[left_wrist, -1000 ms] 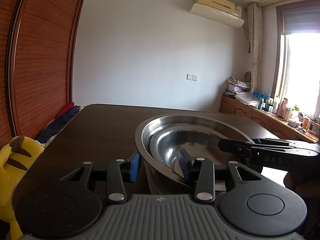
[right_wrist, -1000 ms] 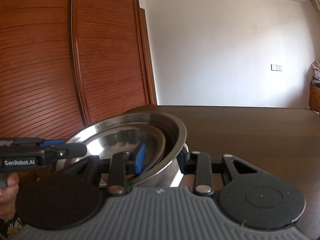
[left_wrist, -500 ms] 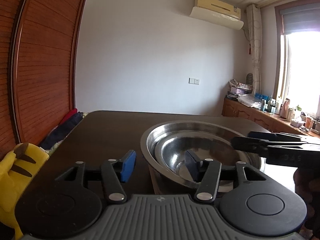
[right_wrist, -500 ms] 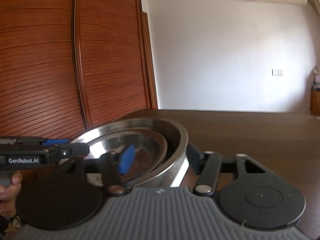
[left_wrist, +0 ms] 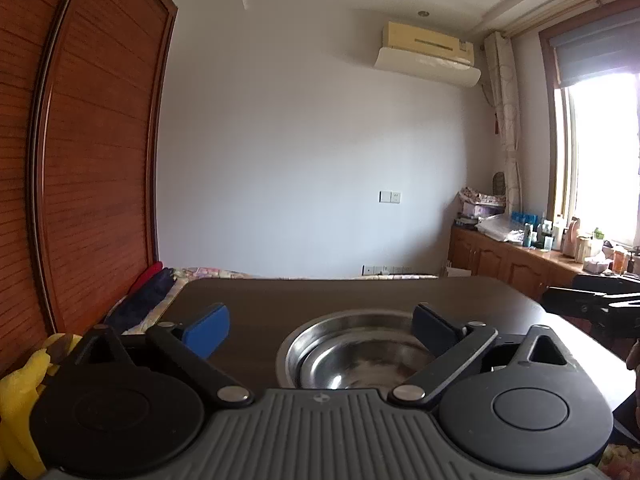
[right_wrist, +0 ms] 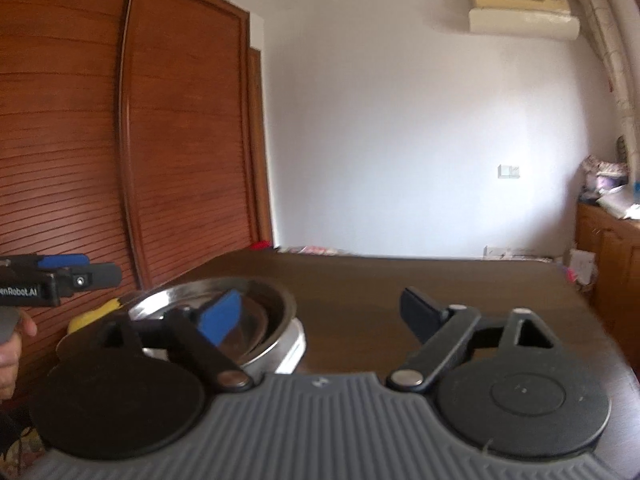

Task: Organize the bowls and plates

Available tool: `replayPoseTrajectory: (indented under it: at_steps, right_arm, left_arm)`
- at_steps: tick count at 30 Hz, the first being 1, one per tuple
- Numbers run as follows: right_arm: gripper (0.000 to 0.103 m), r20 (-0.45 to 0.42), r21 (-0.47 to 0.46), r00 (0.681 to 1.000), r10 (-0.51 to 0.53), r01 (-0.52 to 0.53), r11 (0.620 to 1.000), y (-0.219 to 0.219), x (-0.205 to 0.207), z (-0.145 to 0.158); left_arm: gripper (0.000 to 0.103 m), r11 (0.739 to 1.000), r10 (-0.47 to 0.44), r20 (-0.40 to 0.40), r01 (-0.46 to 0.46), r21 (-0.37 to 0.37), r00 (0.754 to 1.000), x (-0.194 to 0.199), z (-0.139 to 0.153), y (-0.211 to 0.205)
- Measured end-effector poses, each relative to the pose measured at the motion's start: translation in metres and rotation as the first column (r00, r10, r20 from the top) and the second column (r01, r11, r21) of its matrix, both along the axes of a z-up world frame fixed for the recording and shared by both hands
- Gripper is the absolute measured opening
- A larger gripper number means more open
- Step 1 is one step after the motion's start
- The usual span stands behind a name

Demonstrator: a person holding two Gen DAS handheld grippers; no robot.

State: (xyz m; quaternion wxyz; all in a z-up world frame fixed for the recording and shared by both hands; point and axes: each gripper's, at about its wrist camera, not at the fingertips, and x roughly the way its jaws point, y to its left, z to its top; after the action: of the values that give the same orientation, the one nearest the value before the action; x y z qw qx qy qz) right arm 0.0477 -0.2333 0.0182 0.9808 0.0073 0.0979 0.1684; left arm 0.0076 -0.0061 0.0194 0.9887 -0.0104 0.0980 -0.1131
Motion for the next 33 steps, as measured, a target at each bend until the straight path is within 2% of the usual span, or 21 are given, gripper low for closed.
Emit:
replayPoseTrajectory:
  at_steps: [6, 11, 14, 21, 25, 33]
  right_arm:
    - [0.103, 0.041, 0.014, 0.998, -0.041, 0.04, 0.999, -0.014, -0.014, 0.016]
    - [0.103, 0.061, 0.009, 0.996, -0.057, 0.057, 0.998, -0.018, -0.021, 0.023]
    - [0.103, 0.062, -0.003, 0.995, -0.073, 0.074, 0.997, -0.016, -0.023, 0.024]
    - [0.103, 0.054, -0.029, 0.988, -0.147, 0.148, 0.989, -0.014, -0.031, 0.028]
    - [0.103, 0.035, -0.034, 0.978, -0.205, 0.207, 0.978, -0.013, -0.034, 0.024]
    - [0.103, 0.013, -0.035, 0.966, -0.257, 0.257, 0.966, -0.013, -0.038, 0.009]
  left_arm:
    - [0.103, 0.999, 0.017, -0.005, -0.016, 0.039, 1.0, -0.007, 0.007, -0.018]
    - [0.103, 0.996, 0.045, -0.036, -0.042, 0.072, 0.998, -0.011, 0.007, -0.03]
    - [0.103, 0.994, 0.066, -0.018, -0.064, 0.091, 0.998, -0.015, 0.008, -0.036]
    - [0.103, 0.992, 0.095, 0.004, -0.095, 0.083, 0.995, -0.026, 0.01, -0.042]
    - [0.103, 0.991, 0.096, -0.008, -0.095, 0.091, 0.995, -0.033, 0.006, -0.045]
    - [0.103, 0.987, 0.11, -0.025, -0.107, 0.117, 0.994, -0.037, -0.006, -0.043]
